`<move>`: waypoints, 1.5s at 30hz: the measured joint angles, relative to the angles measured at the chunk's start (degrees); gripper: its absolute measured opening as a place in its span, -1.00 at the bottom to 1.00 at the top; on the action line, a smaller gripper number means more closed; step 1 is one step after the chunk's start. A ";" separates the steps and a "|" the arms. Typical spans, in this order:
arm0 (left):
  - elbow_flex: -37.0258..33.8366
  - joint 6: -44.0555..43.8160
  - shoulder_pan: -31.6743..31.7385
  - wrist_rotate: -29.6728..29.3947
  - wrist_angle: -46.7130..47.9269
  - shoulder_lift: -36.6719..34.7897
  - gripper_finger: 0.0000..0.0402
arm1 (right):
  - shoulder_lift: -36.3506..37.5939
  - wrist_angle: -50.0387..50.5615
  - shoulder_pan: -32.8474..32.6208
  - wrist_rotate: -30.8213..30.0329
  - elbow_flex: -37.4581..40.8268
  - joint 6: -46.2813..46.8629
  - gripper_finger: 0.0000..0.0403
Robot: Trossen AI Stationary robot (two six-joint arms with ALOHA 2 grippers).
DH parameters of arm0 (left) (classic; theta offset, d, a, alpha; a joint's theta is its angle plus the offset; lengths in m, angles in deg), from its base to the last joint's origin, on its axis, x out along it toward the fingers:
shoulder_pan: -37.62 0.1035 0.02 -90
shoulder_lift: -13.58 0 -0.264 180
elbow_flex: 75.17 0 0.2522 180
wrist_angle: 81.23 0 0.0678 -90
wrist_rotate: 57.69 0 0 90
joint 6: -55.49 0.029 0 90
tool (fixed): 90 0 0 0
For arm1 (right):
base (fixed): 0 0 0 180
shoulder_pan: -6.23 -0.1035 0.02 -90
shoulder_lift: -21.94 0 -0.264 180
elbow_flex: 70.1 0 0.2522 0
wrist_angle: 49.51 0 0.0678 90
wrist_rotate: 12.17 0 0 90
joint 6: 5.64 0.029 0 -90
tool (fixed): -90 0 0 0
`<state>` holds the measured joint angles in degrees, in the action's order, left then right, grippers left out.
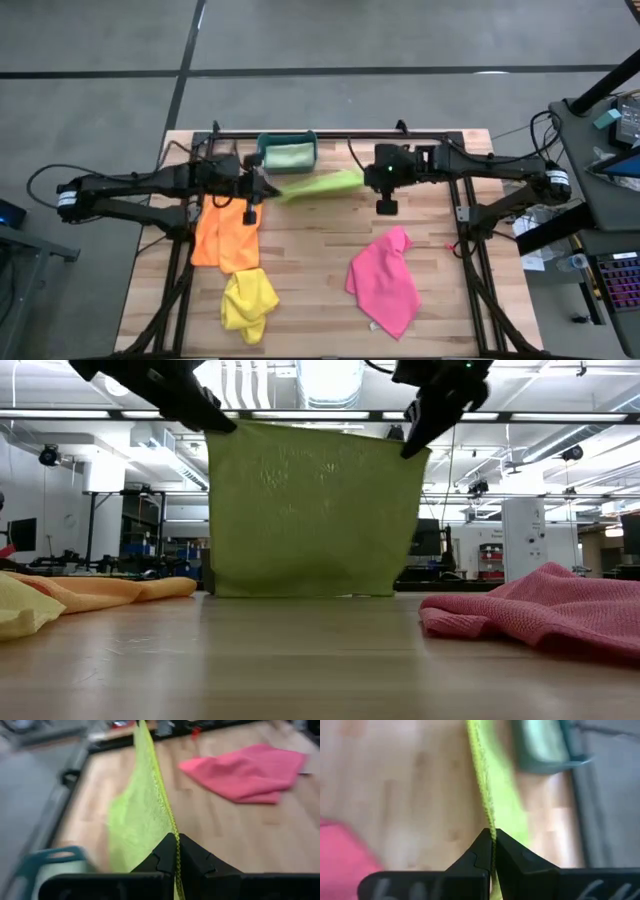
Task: Fold microfiber towels
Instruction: Fold the green towel
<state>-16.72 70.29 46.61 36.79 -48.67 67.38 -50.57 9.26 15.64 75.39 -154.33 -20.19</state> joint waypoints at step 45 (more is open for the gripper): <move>0.00 -12.83 -2.76 21.66 -10.96 31.25 -1.00 | -0.02 -23.85 -4.20 8.31 27.87 26.86 -0.96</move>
<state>-16.72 57.46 43.85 58.45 -59.63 98.63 -50.59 -14.59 11.44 83.70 -126.46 6.67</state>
